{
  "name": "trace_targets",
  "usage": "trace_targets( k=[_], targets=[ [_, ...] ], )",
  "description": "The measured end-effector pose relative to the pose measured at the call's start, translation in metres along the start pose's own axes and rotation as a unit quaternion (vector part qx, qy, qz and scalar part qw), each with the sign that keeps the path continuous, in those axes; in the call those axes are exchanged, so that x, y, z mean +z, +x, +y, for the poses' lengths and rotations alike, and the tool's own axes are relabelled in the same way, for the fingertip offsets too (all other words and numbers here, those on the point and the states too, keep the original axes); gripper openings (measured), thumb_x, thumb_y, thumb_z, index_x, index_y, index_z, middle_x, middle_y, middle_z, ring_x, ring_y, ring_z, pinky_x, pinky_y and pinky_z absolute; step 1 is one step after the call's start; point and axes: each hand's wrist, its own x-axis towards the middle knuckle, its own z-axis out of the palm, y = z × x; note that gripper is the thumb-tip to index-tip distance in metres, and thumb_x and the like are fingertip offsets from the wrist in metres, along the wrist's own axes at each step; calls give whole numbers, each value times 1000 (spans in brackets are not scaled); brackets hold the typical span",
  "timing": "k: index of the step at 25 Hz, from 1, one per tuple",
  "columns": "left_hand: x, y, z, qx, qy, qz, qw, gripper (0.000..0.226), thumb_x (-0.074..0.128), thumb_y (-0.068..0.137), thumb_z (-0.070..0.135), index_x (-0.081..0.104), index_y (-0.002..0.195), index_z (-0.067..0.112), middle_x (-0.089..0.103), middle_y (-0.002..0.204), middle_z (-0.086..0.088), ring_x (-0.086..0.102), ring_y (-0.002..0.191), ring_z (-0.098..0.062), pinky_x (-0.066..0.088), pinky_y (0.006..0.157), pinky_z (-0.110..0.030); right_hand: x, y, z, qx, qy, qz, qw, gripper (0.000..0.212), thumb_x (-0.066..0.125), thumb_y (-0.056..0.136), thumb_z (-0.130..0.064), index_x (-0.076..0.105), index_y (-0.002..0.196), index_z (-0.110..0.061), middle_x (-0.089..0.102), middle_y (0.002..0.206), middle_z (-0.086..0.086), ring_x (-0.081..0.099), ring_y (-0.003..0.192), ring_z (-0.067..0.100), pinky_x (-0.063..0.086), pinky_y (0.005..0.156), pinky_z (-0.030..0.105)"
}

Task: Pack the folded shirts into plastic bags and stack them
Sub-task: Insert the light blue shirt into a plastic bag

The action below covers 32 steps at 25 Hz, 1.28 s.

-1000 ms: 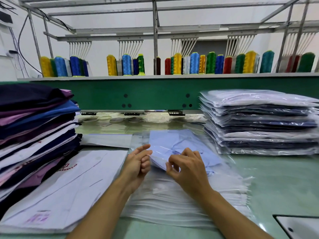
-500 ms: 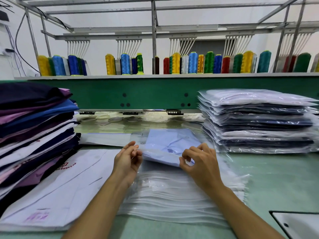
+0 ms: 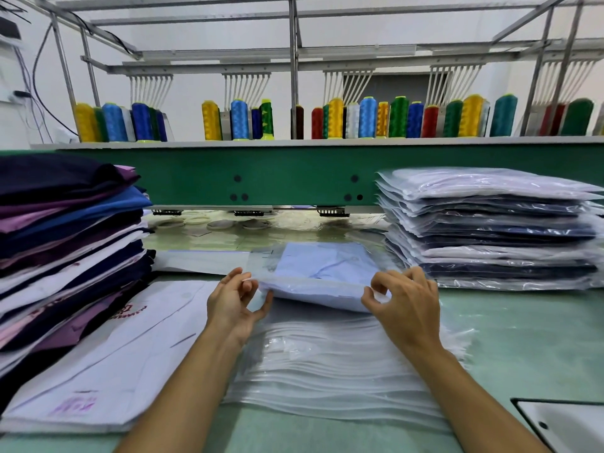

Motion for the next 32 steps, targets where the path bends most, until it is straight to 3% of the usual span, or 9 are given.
trace_targets(
  k=[5,9,22,25,28,30,32],
  targets=[
    [-1,1,2,14,3,-1,1000,28,59,95,1,60,116,19,49,61,-3,53,65,-11,54,82,-67,-6,2,5,55,8,3,998,23,76,77,-35,56,67,-28,57,67,-16,43,75,19,38,68,35],
    [-2,1,3,18,-4,-10,1000,30,57,95,-2,60,115,19,48,59,-3,51,62,-11,56,73,-67,-8,4,7,118,48,0,992,21,73,78,-32,56,68,-24,57,68,-12,50,69,22,36,57,29],
    [-6,5,4,32,-67,50,996,41,50,92,-9,58,127,12,44,61,-4,44,61,-12,54,79,-72,-9,6,6,149,119,43,981,26,71,75,-16,47,67,-16,51,56,0,47,56,32,36,51,33],
    [-8,7,5,30,-83,66,994,37,49,92,-10,59,120,11,44,60,-4,44,60,-12,54,77,-71,-10,6,7,146,139,53,978,28,71,75,-13,46,66,-16,49,53,-1,45,53,29,39,51,35],
    [-8,8,4,18,-96,80,992,15,50,91,-8,55,92,6,45,56,-4,47,58,-12,54,82,-69,-10,6,7,137,159,53,976,27,71,76,-12,47,66,-17,52,53,-1,49,53,28,46,53,38],
    [-9,11,2,-11,-122,88,988,14,54,92,1,45,86,10,43,57,-6,50,59,-15,55,86,-66,-11,6,7,128,178,56,974,27,72,76,-11,47,66,-18,52,53,-4,51,52,25,46,53,37],
    [-7,10,2,-54,-159,69,983,29,64,94,28,40,94,12,41,65,-9,51,62,-21,59,79,-60,-11,7,7,122,204,55,970,29,72,77,-11,47,65,-19,53,54,-5,52,52,21,45,53,36]
  ],
)
